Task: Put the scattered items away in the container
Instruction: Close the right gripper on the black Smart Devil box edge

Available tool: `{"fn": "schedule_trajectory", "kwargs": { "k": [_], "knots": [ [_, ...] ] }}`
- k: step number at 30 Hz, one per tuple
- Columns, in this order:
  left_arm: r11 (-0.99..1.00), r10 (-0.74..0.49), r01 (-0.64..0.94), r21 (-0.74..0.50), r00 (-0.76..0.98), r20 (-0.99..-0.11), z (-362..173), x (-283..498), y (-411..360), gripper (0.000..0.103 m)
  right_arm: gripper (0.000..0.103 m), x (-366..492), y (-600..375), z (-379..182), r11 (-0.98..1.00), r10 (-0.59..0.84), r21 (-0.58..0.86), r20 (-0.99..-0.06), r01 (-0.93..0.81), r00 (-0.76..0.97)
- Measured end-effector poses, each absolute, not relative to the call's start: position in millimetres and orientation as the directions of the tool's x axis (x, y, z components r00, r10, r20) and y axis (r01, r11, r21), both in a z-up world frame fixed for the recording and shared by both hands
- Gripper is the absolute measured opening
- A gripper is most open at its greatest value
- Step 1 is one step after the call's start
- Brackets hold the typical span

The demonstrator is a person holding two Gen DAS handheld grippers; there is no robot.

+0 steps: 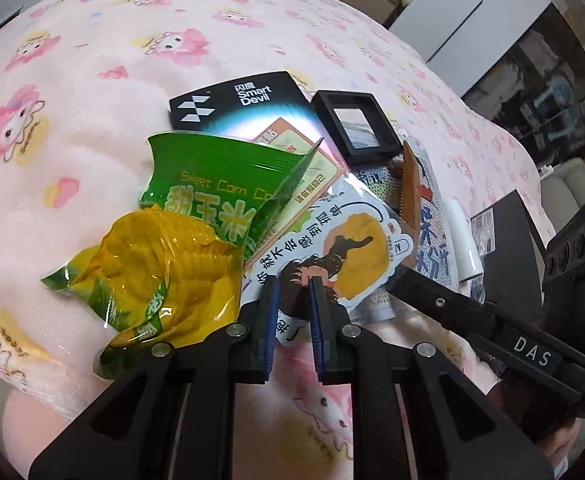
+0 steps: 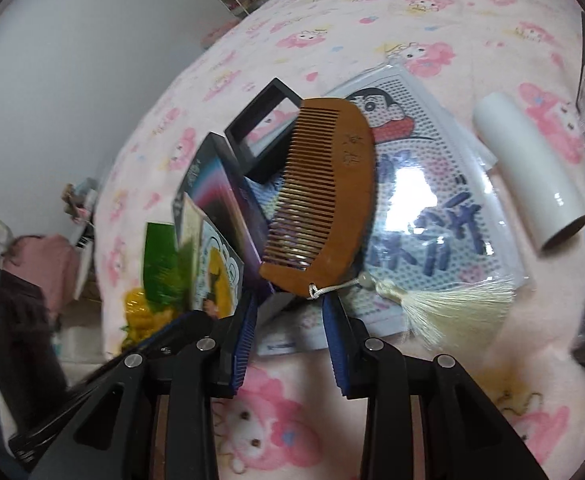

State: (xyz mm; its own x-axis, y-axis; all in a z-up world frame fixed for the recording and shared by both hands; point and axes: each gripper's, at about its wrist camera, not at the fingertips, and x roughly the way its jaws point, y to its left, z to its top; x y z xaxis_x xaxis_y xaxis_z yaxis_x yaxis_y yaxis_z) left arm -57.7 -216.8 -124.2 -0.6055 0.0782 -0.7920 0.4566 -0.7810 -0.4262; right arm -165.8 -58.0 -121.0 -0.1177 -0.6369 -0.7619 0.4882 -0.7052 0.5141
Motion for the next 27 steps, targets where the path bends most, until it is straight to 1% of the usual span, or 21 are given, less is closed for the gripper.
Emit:
{"fn": "schedule_trajectory", "kwargs": {
  "k": [2, 5, 8, 10, 11, 12, 15, 19, 21, 22, 23, 24, 27],
  "knots": [
    [-0.780, 0.075, 0.459, -0.427, -0.608, -0.790, -124.4, -57.6, -216.5, 0.014, 0.030, -166.9, -60.5, -126.1, -0.699, -0.648, 0.537, -0.755, 0.473, -0.100],
    [-0.771, 0.078, 0.459, -0.441, -0.620, -0.781, -123.8, -56.0, -218.6, 0.014, 0.030, -173.1, -65.5, -136.7, -0.662, -0.702, 0.623, -0.710, 0.417, -0.054],
    [-0.769, 0.089, 0.462, -0.442, -0.607, -0.790, -127.1, -58.7, -218.9, 0.014, 0.036, -181.1, -73.1, -142.3, -0.626, -0.747, 0.676, -0.662, 0.390, -0.052],
    [-0.769, 0.092, 0.460, -0.445, -0.609, -0.788, -127.1, -59.4, -218.9, 0.014, 0.036, -186.4, -78.4, -143.0, -0.616, -0.759, 0.689, -0.649, 0.382, -0.053],
    [-0.768, 0.092, 0.457, -0.449, -0.614, -0.784, -126.3, -59.2, -218.8, 0.014, 0.031, -186.2, -80.7, -140.8, -0.617, -0.757, 0.683, -0.651, 0.392, -0.058],
    [-0.768, 0.095, 0.452, -0.454, -0.621, -0.778, -125.5, -58.8, -218.8, 0.016, 0.028, -183.5, -82.8, -136.6, -0.621, -0.750, 0.666, -0.658, 0.414, -0.067],
    [-0.763, 0.119, 0.419, -0.493, -0.658, -0.743, -120.6, -55.1, -219.2, 0.018, 0.024, -170.7, -85.0, -123.2, -0.621, -0.743, 0.629, -0.662, 0.468, -0.097],
    [-0.767, 0.158, 0.357, -0.534, -0.700, -0.696, -113.6, -50.7, -216.0, 0.019, 0.021, -146.2, -70.6, -105.1, -0.627, -0.743, 0.594, -0.651, 0.504, -0.156],
    [-0.767, 0.199, 0.322, -0.555, -0.703, -0.683, -113.6, -51.9, -213.2, 0.020, 0.020, -142.5, -55.9, -99.2, -0.636, -0.742, 0.592, -0.645, 0.495, -0.181],
    [-0.764, 0.237, 0.296, -0.573, -0.698, -0.676, -115.1, -53.9, -210.5, 0.021, 0.020, -140.1, -44.9, -97.1, -0.639, -0.744, 0.599, -0.640, 0.481, -0.191],
    [-0.759, 0.278, 0.269, -0.593, -0.688, -0.670, -117.0, -56.3, -207.5, 0.026, 0.020, -137.7, -33.9, -95.1, -0.643, -0.746, 0.607, -0.635, 0.468, -0.201],
    [-0.756, 0.310, 0.248, -0.605, -0.679, -0.666, -118.4, -58.4, -204.0, 0.029, 0.020, -134.4, -22.5, -93.8, -0.649, -0.744, 0.611, -0.634, 0.453, -0.212],
    [-0.776, 0.340, 0.198, -0.598, -0.667, -0.663, -116.1, -61.4, -192.9, 0.030, 0.020, -124.8, 5.2, -91.0, -0.663, -0.737, 0.612, -0.637, 0.432, -0.227]
  ]
}}
